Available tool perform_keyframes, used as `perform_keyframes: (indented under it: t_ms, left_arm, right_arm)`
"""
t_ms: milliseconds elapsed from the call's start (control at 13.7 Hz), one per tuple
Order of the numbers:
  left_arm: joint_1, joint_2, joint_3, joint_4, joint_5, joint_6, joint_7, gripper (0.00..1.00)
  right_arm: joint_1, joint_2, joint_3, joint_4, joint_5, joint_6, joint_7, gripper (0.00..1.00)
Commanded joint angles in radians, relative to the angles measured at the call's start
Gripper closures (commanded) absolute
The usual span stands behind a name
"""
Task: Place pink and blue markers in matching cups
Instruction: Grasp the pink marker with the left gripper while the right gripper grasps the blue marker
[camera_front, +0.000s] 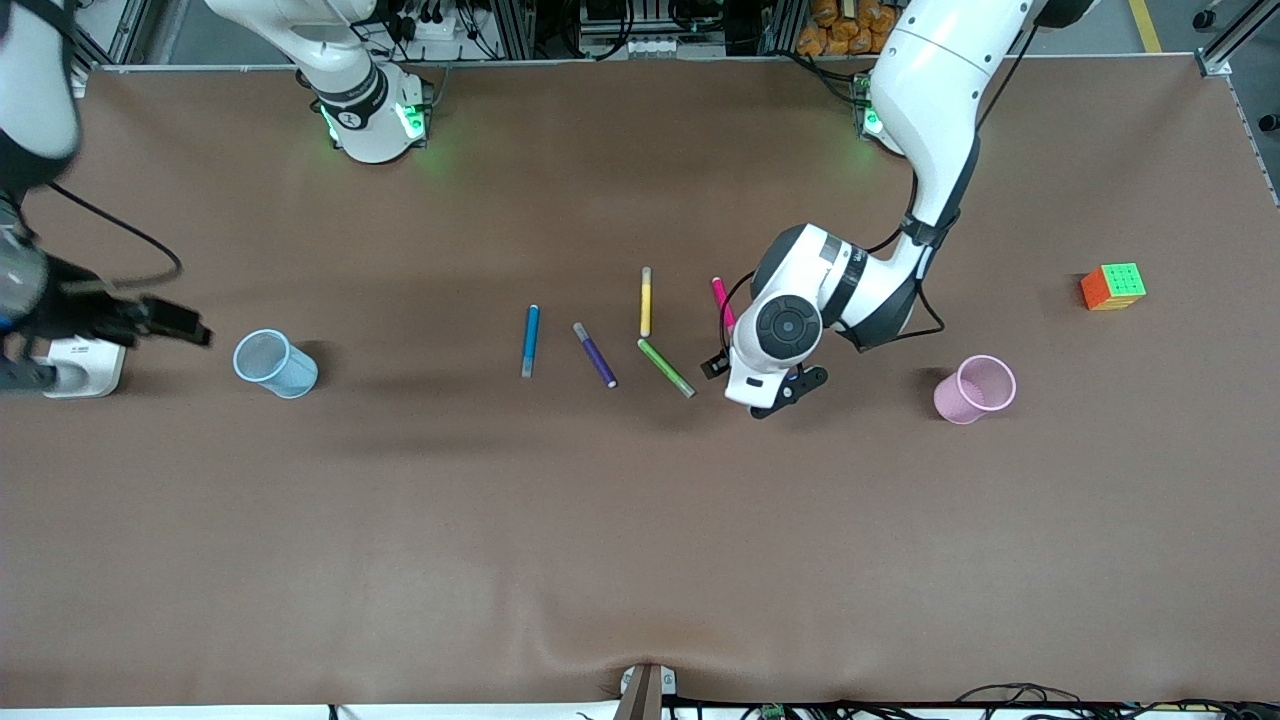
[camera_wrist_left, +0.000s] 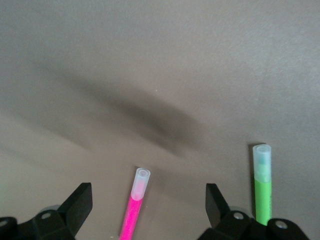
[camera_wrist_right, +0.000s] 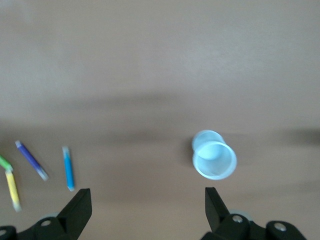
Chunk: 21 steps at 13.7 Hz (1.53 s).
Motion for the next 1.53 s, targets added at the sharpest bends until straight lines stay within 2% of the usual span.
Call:
perform_keyframes:
  t_ms: [0,219,292,365,510,729,802,948,1240,1312,1458]
  left_arm:
    - [-0.030,-0.030,0.004,-0.064,-0.002,0.047,-0.030,0.00]
    - [-0.041,-0.017,0.005,-0.071,0.001,0.061,-0.029,0.20]
    - [-0.042,-0.011,0.004,-0.071,0.024,0.062,-0.030,0.24]
    - [-0.041,-0.008,0.002,-0.077,0.049,0.068,-0.030,0.37]
    - [-0.045,-0.007,0.002,-0.084,0.052,0.085,-0.029,0.47]
    - [-0.045,0.001,0.002,-0.091,0.053,0.087,-0.024,0.47]
    - [-0.041,0.000,0.002,-0.099,0.053,0.091,-0.023,0.50]
    - [-0.050,0.003,0.002,-0.099,0.053,0.113,-0.023,0.50]
    - [-0.061,0.013,0.002,-0.104,0.053,0.125,-0.019,0.51]
    - [-0.062,0.013,0.002,-0.102,0.053,0.127,-0.019,0.59]
    - [-0.059,0.013,0.002,-0.105,0.053,0.127,-0.018,0.60]
  right_arm:
    - [0.053,0.052,-0.001,0.017,0.015,0.037,0.125,0.00]
    - [0.146,0.165,-0.002,0.017,-0.008,0.145,0.159,0.00]
    - [0.168,0.194,-0.002,0.014,-0.006,0.202,0.243,0.00]
    - [0.179,0.204,-0.001,0.010,-0.005,0.224,0.325,0.00]
    - [0.261,0.221,-0.001,-0.025,-0.015,0.237,0.352,0.00]
    - [0.392,0.235,-0.001,-0.163,-0.017,0.359,0.342,0.00]
    - [0.433,0.233,-0.002,-0.211,-0.026,0.405,0.342,0.00]
    - [0.486,0.231,-0.001,-0.283,-0.038,0.477,0.342,0.00]
    - [0.517,0.247,-0.001,-0.442,-0.042,0.708,0.335,0.00]
    - [0.517,0.256,-0.001,-0.469,-0.042,0.758,0.317,0.00]
    - [0.544,0.262,-0.001,-0.484,-0.043,0.778,0.288,0.00]
